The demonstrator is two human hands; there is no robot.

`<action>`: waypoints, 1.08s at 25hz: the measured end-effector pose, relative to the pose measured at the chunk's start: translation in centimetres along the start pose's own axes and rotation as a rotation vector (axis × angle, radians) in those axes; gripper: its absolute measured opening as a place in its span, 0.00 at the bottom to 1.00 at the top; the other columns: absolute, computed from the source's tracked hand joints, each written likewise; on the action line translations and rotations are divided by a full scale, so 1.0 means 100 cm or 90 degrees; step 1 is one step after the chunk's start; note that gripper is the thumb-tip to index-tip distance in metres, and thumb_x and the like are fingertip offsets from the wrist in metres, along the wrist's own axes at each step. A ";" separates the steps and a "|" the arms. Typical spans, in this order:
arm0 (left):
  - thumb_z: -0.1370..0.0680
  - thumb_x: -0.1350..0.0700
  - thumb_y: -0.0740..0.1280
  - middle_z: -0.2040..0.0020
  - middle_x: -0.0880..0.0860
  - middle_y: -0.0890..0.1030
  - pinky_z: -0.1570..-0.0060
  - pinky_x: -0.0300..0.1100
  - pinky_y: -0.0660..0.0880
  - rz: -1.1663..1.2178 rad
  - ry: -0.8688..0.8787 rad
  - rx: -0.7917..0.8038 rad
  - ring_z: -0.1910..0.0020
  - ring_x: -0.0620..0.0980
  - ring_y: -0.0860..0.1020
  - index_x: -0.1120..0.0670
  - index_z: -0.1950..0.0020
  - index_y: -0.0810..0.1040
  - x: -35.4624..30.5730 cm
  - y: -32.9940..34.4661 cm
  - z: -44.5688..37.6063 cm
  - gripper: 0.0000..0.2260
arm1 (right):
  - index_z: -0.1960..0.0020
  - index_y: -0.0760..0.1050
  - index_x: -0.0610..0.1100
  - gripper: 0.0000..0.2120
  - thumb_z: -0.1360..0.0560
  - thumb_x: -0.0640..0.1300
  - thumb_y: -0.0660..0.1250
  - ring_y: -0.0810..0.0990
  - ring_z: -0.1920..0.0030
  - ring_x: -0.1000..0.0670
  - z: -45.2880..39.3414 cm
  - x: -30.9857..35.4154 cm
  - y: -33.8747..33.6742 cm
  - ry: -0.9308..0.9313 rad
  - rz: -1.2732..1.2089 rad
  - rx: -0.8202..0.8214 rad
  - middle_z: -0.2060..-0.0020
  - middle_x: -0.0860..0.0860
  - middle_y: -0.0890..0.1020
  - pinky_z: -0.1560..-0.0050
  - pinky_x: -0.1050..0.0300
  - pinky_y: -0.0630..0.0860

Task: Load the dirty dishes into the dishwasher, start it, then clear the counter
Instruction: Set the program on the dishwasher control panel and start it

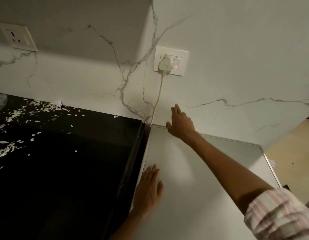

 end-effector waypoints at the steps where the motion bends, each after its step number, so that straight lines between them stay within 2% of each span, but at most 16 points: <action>1: 0.20 0.47 0.58 0.28 0.52 0.71 0.31 0.45 0.68 -0.002 -0.003 0.002 0.28 0.51 0.69 0.54 0.29 0.73 0.000 -0.001 0.000 0.22 | 0.24 0.54 0.38 0.32 0.21 0.49 0.62 0.69 0.33 0.38 0.018 -0.004 0.019 0.008 -0.004 0.031 0.22 0.43 0.52 0.39 0.41 0.72; 5: 0.19 0.46 0.58 0.27 0.52 0.69 0.30 0.43 0.66 -0.016 -0.007 0.016 0.27 0.51 0.66 0.53 0.27 0.70 0.000 0.001 0.001 0.22 | 0.23 0.51 0.40 0.34 0.21 0.52 0.61 0.63 0.27 0.41 0.103 -0.026 0.086 0.063 -0.055 0.127 0.22 0.45 0.55 0.33 0.42 0.68; 11: 0.19 0.47 0.54 0.26 0.54 0.68 0.28 0.45 0.62 -0.036 0.004 0.041 0.25 0.52 0.64 0.55 0.27 0.69 -0.003 0.002 -0.001 0.23 | 0.21 0.50 0.44 0.32 0.19 0.56 0.55 0.56 0.23 0.47 0.205 -0.054 0.132 0.128 -0.091 0.163 0.22 0.48 0.55 0.26 0.49 0.58; 16: 0.18 0.46 0.51 0.22 0.53 0.60 0.25 0.41 0.48 0.029 0.000 0.063 0.22 0.50 0.55 0.55 0.24 0.64 0.000 0.004 -0.002 0.25 | 0.21 0.52 0.46 0.29 0.19 0.55 0.54 0.54 0.22 0.47 0.235 -0.064 0.144 0.147 -0.088 0.190 0.22 0.48 0.55 0.24 0.47 0.55; 19: 0.21 0.44 0.49 0.24 0.55 0.64 0.25 0.45 0.55 0.079 -0.003 0.071 0.23 0.53 0.59 0.57 0.26 0.67 -0.001 0.003 -0.001 0.28 | 0.21 0.53 0.45 0.28 0.18 0.54 0.52 0.52 0.22 0.48 0.245 -0.064 0.145 0.146 -0.094 0.189 0.21 0.48 0.55 0.24 0.46 0.54; 23: 0.20 0.51 0.62 0.25 0.58 0.66 0.27 0.46 0.61 0.146 -0.024 0.073 0.25 0.55 0.62 0.60 0.28 0.69 -0.005 -0.001 0.020 0.23 | 0.21 0.52 0.45 0.28 0.17 0.53 0.51 0.50 0.22 0.48 0.260 -0.062 0.147 0.137 -0.087 0.187 0.21 0.49 0.53 0.24 0.46 0.52; 27: 0.21 0.56 0.67 0.28 0.59 0.69 0.31 0.42 0.63 0.141 0.021 0.066 0.28 0.56 0.68 0.61 0.30 0.72 -0.021 -0.006 0.048 0.21 | 0.21 0.52 0.45 0.27 0.17 0.53 0.51 0.49 0.22 0.48 0.275 -0.060 0.147 0.122 -0.087 0.183 0.21 0.48 0.53 0.24 0.46 0.51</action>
Point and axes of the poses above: each hand's wrist, its own z-axis away from the middle knuckle, its own y-axis out of the palm, x = y × z, the point moved 8 cm from there along -z, towards the middle knuckle
